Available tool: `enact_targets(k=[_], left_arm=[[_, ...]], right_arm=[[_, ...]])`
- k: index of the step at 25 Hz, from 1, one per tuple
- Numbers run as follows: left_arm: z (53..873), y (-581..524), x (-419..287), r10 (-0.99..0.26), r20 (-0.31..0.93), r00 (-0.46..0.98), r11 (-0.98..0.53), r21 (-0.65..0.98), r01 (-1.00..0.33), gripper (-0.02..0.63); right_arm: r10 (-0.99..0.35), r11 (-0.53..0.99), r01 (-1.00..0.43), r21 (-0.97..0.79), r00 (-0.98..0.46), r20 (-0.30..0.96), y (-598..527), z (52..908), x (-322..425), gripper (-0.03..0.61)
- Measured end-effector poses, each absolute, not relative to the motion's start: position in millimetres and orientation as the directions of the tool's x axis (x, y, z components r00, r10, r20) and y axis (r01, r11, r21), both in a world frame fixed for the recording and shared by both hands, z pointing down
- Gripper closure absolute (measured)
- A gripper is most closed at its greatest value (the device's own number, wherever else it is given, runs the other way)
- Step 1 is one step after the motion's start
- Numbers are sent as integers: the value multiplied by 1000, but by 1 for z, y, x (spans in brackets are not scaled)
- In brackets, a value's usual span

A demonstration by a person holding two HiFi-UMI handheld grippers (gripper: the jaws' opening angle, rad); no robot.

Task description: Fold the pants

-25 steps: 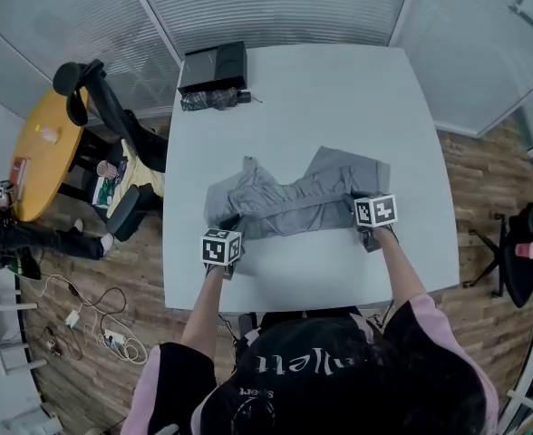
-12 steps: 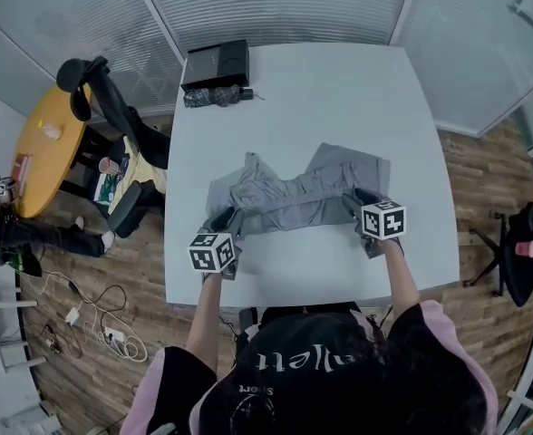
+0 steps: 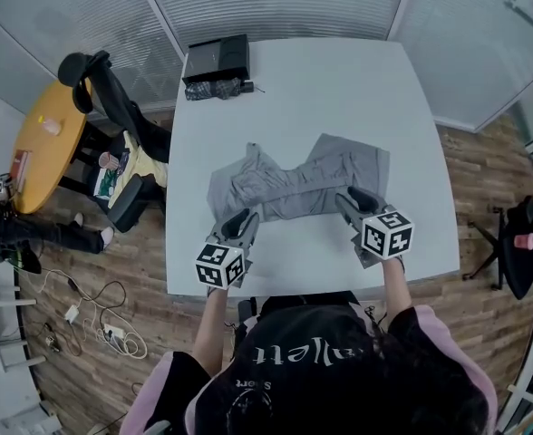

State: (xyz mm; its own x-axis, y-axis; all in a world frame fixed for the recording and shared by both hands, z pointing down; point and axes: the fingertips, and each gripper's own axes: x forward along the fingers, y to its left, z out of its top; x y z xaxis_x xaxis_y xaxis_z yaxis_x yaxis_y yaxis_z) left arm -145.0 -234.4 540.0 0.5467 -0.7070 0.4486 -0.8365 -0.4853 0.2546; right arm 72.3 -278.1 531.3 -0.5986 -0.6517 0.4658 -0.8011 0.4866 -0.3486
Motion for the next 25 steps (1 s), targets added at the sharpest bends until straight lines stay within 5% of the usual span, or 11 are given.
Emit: enact_targets(k=[25], left_arm=[[486,-104,-140,-655,323,683,-625,276,-730,522]], right_arm=[[-647,551,-717,-428,-690,323,-133,464,-20,455]])
